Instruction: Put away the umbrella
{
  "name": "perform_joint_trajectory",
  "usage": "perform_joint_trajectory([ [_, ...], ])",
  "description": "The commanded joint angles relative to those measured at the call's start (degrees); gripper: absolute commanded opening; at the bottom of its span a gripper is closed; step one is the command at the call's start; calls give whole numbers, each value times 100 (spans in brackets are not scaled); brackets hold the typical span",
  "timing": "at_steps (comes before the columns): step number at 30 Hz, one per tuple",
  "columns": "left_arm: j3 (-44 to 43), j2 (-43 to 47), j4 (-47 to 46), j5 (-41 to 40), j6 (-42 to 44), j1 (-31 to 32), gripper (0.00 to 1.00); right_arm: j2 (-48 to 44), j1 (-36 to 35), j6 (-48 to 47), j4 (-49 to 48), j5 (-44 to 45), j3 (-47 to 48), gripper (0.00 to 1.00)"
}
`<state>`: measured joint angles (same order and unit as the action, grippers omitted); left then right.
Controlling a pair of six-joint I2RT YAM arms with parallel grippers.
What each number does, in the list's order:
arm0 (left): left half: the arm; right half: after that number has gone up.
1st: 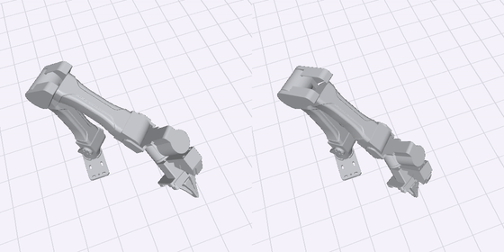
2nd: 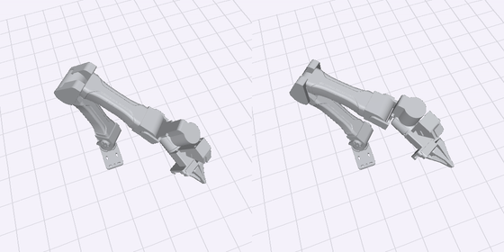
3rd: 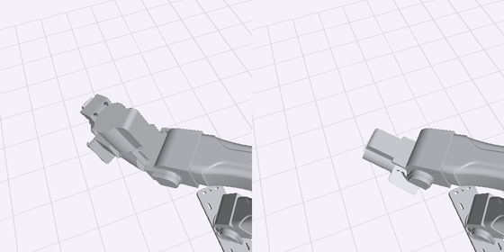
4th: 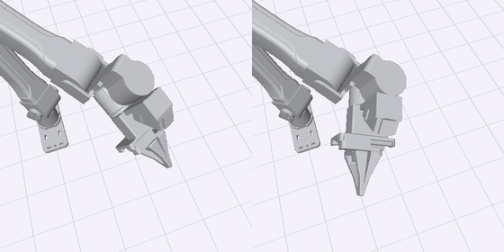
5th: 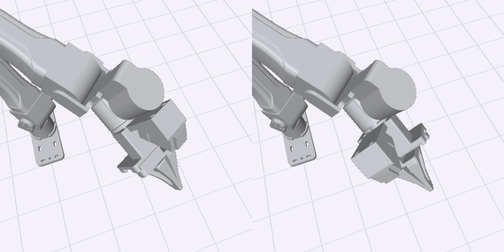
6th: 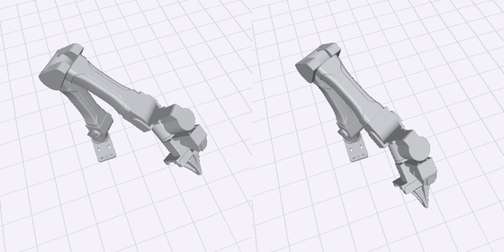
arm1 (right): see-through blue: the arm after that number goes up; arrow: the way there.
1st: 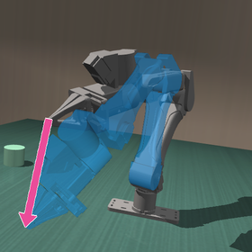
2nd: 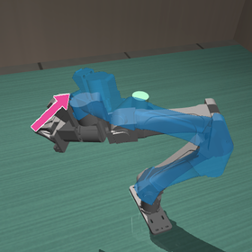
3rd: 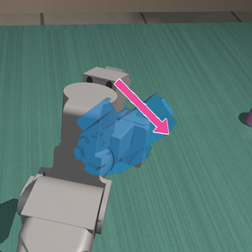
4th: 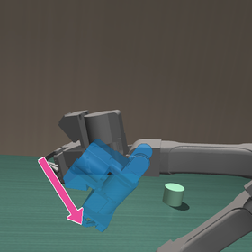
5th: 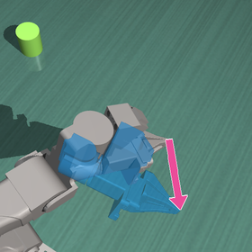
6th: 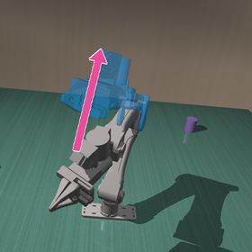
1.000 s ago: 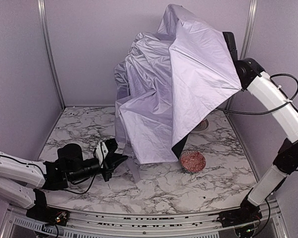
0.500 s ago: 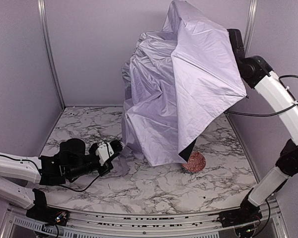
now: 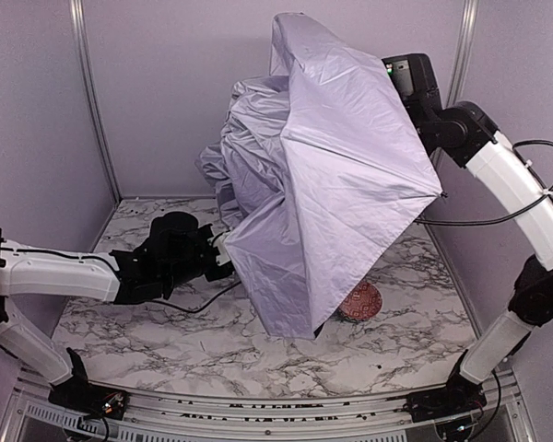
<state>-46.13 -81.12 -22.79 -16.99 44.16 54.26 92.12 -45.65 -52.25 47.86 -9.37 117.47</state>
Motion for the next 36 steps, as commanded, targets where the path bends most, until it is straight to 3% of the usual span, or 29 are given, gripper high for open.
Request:
perform_joint_trajectory([
  [1, -603, -648, -540, 256, 389, -38, 0, -435, 3, 171, -785, 139, 298, 7],
  [6, -935, -1397, -1164, 561, 200, -35, 0, -546, -6, 170, -962, 374, -305, 7],
  [13, -550, -2023, -1940, 119, 543, -38, 0, -609, -5, 469, -1504, 204, -1481, 7],
  [19, 254, -1768, -1745, 665, -414, 19, 1, -499, -147, 545, -1607, -183, -2131, 8],
  [21, 507, -1686, -1575, 810, -736, 119, 9, -426, -163, 663, -1573, -372, -2209, 8],
  [25, 887, -1791, -1374, 519, -1162, 504, 43, -331, -177, 992, -1562, -744, -2512, 9],
  [28, 1177, -1752, -1313, 103, -1483, 776, 62, -268, -206, 1251, -1582, -609, -2832, 10],
  [31, 1596, -1386, -1252, -153, -1966, 898, 77, -161, -296, 1528, -1464, -481, -3101, 10],
  [35, 2116, -764, -1085, -521, -2457, 1070, 90, 16, -515, 1715, -1385, -223, -3397, 10],
  [36, 2216, -609, -999, -625, -2543, 1110, 97, 76, -543, 1730, -1347, -188, -3430, 9],
])
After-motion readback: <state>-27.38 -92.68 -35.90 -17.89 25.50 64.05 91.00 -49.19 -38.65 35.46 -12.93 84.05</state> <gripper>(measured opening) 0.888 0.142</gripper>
